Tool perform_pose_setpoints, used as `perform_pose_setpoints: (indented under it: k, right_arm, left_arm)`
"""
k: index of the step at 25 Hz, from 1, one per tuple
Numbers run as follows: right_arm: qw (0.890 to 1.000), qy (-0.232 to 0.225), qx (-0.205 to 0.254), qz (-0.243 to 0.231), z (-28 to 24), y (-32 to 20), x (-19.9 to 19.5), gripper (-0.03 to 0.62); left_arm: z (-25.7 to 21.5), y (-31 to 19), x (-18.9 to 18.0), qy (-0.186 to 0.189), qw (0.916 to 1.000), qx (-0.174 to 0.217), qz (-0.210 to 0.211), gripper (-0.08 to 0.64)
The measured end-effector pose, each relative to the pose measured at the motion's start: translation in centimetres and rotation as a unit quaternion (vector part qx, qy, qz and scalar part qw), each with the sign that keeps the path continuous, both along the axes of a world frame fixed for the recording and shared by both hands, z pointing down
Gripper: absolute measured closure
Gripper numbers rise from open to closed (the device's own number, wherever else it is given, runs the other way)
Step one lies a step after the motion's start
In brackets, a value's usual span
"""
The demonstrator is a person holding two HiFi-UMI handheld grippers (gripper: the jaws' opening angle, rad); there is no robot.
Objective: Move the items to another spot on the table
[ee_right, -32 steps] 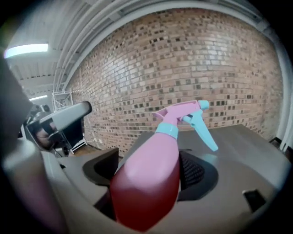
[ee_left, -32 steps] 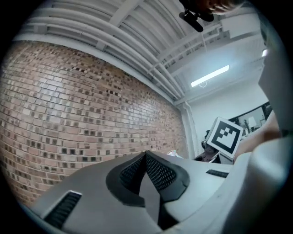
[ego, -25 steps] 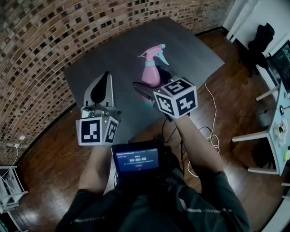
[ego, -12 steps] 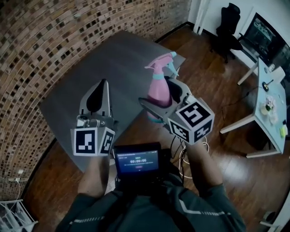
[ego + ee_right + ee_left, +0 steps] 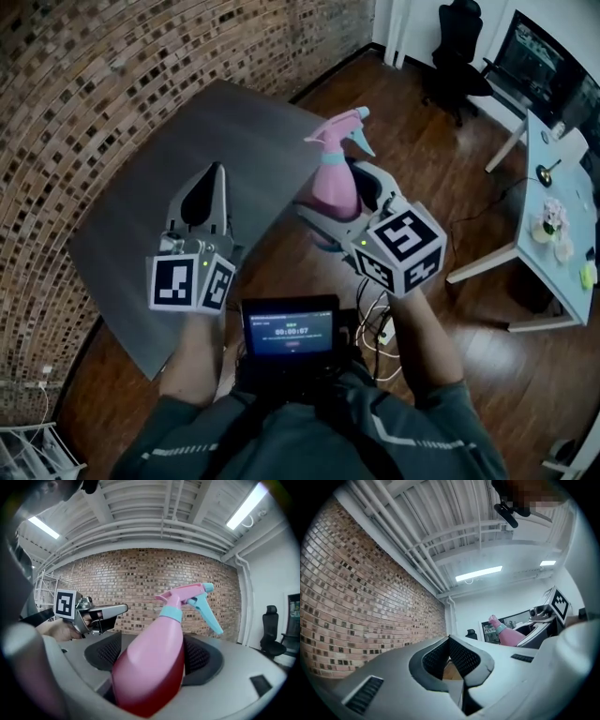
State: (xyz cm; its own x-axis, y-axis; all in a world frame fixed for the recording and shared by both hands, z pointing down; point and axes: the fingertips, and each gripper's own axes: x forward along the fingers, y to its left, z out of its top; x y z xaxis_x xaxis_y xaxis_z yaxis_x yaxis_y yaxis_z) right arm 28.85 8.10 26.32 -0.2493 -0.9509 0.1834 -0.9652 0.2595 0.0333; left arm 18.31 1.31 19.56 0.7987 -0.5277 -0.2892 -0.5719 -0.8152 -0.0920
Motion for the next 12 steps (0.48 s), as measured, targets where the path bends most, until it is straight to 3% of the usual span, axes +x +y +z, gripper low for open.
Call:
perform_pose_setpoints:
  k: [12]
  right_arm:
    - [1.000,0.000,-0.016,-0.022,0.7,-5.9,7.6,0.187]
  left_arm:
    - [-0.1,-5.0,7.7,0.005,1.0000,0.001,-0.009,0.561]
